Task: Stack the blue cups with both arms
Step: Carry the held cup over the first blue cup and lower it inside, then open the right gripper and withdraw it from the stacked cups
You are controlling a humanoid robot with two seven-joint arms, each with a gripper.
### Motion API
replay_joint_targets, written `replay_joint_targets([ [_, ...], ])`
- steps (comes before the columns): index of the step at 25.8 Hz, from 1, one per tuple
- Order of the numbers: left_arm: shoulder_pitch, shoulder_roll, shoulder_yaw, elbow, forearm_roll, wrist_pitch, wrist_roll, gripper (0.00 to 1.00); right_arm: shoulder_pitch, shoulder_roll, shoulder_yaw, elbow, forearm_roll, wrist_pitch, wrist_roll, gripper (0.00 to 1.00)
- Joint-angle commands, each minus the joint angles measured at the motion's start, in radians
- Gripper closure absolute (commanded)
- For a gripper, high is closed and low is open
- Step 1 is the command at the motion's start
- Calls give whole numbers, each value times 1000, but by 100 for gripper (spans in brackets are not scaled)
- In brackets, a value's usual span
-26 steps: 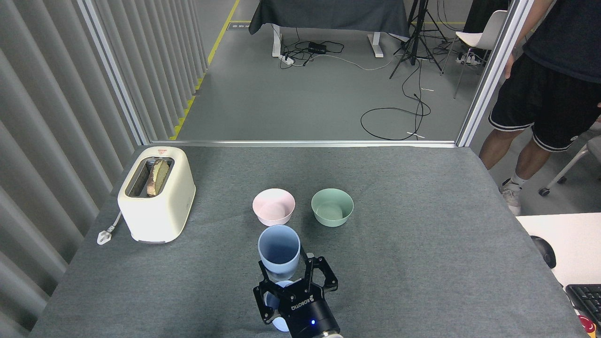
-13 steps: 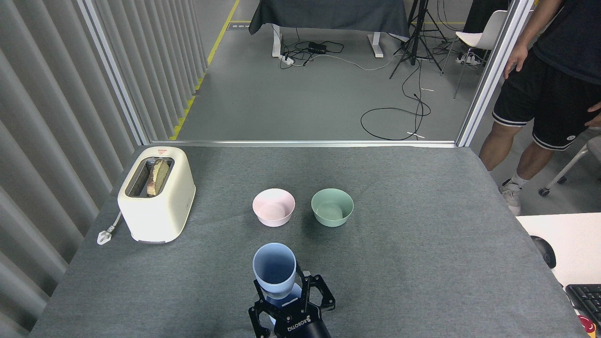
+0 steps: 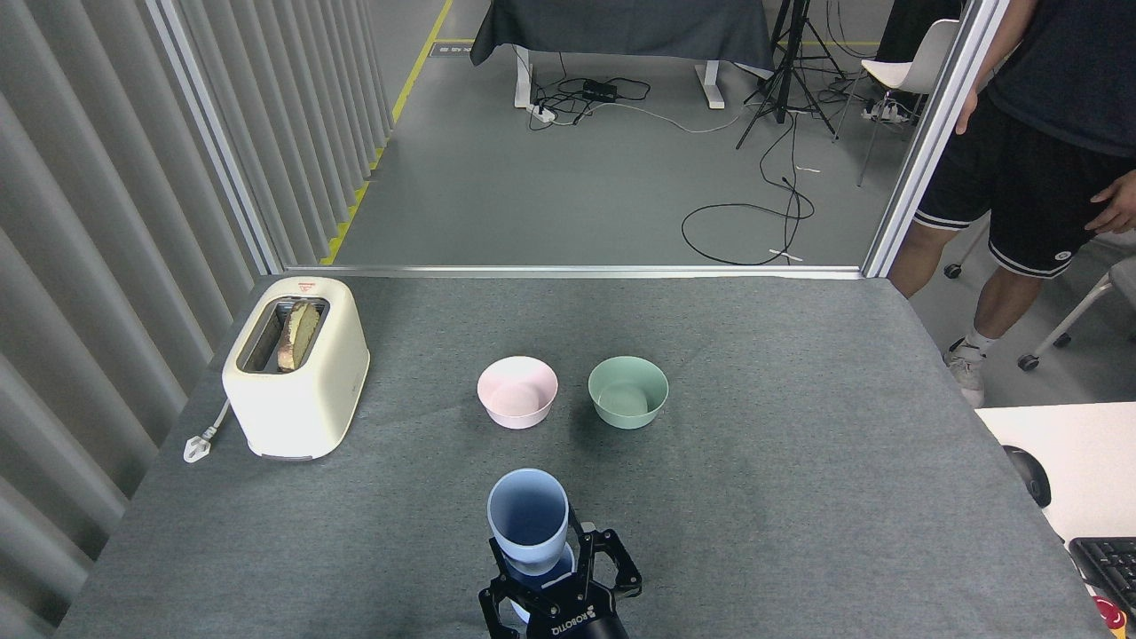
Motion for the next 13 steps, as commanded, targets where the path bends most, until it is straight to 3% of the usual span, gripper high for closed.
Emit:
replay_joint_targets([
  [1, 0, 1, 0, 1, 0, 0, 0, 0, 13, -1, 0, 3, 0, -2, -2, 40],
  [13, 0, 3, 0, -1, 0, 0, 0, 0, 16, -3, -5, 41, -3, 1, -14, 39],
])
